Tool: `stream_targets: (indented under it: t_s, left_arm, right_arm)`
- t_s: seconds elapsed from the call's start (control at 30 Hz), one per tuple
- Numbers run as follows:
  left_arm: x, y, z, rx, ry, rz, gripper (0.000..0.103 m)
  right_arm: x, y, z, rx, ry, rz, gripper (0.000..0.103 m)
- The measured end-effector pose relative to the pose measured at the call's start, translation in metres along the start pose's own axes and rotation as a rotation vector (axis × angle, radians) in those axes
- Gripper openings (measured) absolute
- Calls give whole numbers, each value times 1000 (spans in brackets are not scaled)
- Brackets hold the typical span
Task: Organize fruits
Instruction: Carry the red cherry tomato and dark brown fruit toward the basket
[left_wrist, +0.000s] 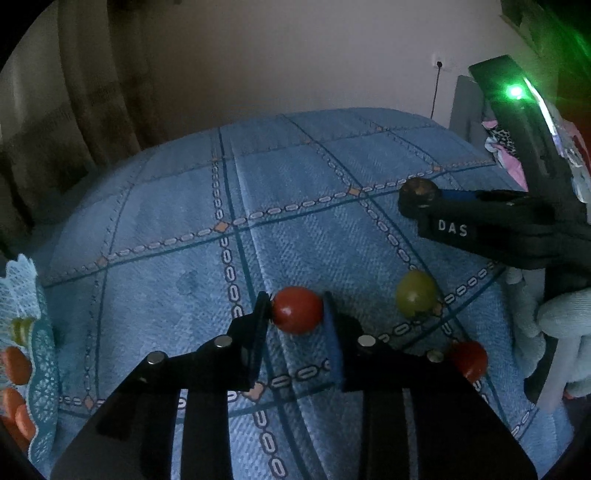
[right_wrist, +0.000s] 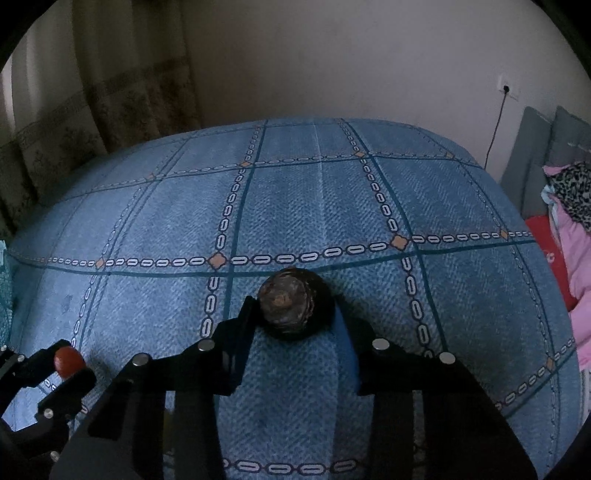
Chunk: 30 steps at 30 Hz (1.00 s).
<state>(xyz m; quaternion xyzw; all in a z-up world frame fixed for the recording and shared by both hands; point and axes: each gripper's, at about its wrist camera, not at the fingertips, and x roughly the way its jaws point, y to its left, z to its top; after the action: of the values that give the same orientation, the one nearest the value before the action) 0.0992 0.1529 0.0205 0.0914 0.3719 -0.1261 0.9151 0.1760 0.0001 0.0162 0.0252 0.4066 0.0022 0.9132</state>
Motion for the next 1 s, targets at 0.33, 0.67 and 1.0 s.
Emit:
stream_targets:
  t_s: [0.33, 0.67, 1.0]
  left_arm:
    - [-18, -2, 1, 29, -54, 45, 29]
    - [-29, -3, 3, 23, -78, 41, 29]
    - [-42, 4, 3, 6, -92, 45, 29]
  right_arm:
    - [-3, -3, -3, 10, -9, 21, 41]
    - [-12, 4, -8, 3, -18, 44, 41]
    - [-32, 12, -13, 12, -37, 69, 41]
